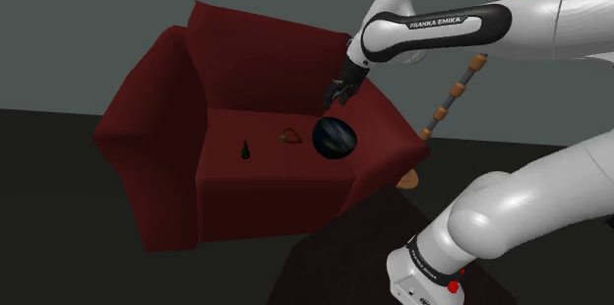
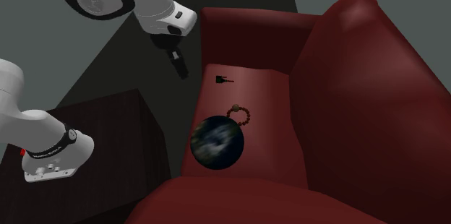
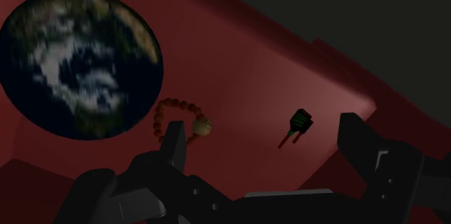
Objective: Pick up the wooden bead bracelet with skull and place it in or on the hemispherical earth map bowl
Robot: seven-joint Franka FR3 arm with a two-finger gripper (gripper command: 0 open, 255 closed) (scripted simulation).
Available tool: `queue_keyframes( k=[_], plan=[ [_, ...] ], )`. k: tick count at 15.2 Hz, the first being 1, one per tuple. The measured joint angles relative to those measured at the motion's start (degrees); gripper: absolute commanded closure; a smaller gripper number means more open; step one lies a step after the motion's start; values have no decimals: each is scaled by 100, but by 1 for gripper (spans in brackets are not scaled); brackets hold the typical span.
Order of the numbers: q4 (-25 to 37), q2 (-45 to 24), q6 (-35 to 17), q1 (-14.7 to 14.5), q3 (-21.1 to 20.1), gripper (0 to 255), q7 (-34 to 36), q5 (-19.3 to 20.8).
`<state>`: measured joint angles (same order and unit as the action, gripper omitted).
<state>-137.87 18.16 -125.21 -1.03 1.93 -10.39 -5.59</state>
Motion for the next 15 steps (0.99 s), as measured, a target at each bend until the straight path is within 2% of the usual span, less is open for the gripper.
queue_keyframes(
  k=[6,15],
  plan=[
    [377,-1296,-851,-37,-49,0,19,21],
    [1545,-3334,-1616,-47,-40,0,37,114]
  ],
)
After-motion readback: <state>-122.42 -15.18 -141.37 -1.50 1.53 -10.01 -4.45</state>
